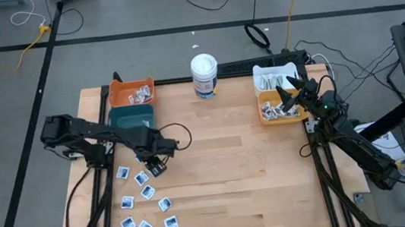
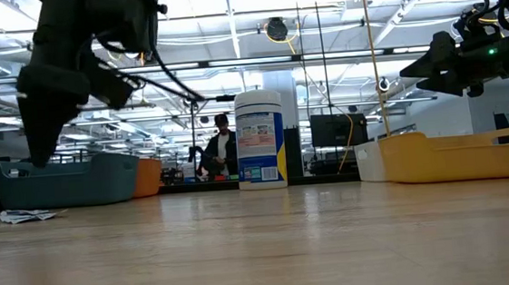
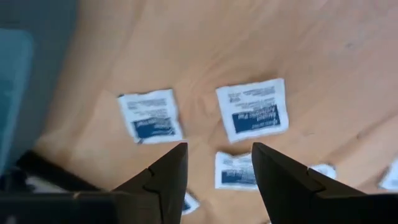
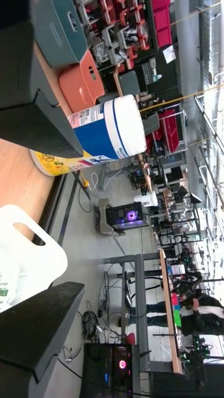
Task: Pick & Place First Aid Supplies
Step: Put the blue pad into the blue bin
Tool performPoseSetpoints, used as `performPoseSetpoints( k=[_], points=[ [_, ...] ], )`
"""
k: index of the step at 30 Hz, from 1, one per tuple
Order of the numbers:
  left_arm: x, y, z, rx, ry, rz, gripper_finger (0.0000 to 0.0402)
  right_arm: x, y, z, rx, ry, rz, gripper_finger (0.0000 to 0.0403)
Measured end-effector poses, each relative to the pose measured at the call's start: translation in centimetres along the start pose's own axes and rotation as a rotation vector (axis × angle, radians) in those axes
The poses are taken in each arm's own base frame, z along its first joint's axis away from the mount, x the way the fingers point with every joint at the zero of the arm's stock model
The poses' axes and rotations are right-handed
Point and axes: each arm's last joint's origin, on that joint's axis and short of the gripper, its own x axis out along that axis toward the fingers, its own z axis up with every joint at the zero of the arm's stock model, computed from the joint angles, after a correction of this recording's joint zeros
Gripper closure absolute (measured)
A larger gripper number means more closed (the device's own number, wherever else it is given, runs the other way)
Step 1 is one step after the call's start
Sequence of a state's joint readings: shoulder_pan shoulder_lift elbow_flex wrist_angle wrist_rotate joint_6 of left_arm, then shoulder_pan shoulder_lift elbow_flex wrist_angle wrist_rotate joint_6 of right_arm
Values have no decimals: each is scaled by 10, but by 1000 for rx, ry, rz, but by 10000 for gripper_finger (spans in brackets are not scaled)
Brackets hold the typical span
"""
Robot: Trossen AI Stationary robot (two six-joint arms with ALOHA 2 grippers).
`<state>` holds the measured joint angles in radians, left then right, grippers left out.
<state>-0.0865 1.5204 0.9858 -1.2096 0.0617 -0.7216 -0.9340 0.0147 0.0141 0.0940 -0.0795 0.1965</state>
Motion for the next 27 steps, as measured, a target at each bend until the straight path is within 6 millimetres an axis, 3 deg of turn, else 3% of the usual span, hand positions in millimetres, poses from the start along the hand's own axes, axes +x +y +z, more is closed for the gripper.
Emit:
performPoseSetpoints(
  k=[13,27],
  points=[
    [42,-32,5,32,-2,-60,224,0,0,0,0,0,0,66],
    [64,-33,5,49,0,-120,230,0,0,0,0,-3,-1,66]
  ],
)
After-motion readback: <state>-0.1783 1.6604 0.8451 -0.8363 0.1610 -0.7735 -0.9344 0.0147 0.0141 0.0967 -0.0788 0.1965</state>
